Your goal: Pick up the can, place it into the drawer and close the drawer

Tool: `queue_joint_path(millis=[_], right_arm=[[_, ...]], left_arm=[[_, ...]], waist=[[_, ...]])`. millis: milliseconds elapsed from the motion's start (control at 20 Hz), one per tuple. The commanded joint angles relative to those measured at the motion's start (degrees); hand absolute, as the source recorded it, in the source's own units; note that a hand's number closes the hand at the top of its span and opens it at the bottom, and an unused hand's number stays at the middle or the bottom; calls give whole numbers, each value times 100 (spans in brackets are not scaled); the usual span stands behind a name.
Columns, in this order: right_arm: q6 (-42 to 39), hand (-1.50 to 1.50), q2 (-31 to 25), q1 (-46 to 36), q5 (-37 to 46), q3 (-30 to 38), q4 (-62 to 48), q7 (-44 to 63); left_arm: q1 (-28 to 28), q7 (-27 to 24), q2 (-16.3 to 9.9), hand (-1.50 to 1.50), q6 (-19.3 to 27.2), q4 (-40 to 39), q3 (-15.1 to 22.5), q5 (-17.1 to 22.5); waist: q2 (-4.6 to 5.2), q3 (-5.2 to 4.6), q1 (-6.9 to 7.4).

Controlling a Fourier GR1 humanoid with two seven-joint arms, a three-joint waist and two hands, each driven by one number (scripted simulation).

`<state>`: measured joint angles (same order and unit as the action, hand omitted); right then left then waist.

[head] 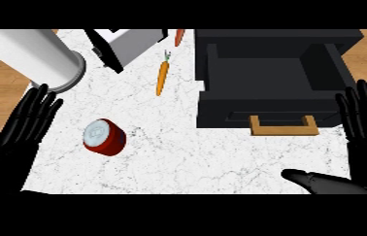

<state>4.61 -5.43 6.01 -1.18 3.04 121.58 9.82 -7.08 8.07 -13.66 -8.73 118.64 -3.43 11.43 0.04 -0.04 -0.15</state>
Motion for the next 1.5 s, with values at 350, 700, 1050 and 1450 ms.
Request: queue_joint_path(millis=[350, 700, 1050, 1450], right_arm=[[-588, -150, -286, 681, -790, 1025, -3, -51], [-1255, -150, -334, 1356, -1430, 1608, 136, -443], [-1586, -150, -163, 1558, -1478, 1721, -103, -831], [-1907, -150, -288, 1551, -1876, 2280, -153, -761]], left_arm=[[-638, 1184, -522, -150, -636, 1033, -1181, 1246], [-765, 1609, -259, -150, -613, 1209, -1401, 1614], [-638, 1910, -88, -150, -532, 834, -1736, 2407], [-160, 2306, 137, -150, -250, 436, -1406, 2276]], waist=[[-12, 5, 33], [-14, 7, -11], [-10, 5, -14], [-3, 5, -31]])
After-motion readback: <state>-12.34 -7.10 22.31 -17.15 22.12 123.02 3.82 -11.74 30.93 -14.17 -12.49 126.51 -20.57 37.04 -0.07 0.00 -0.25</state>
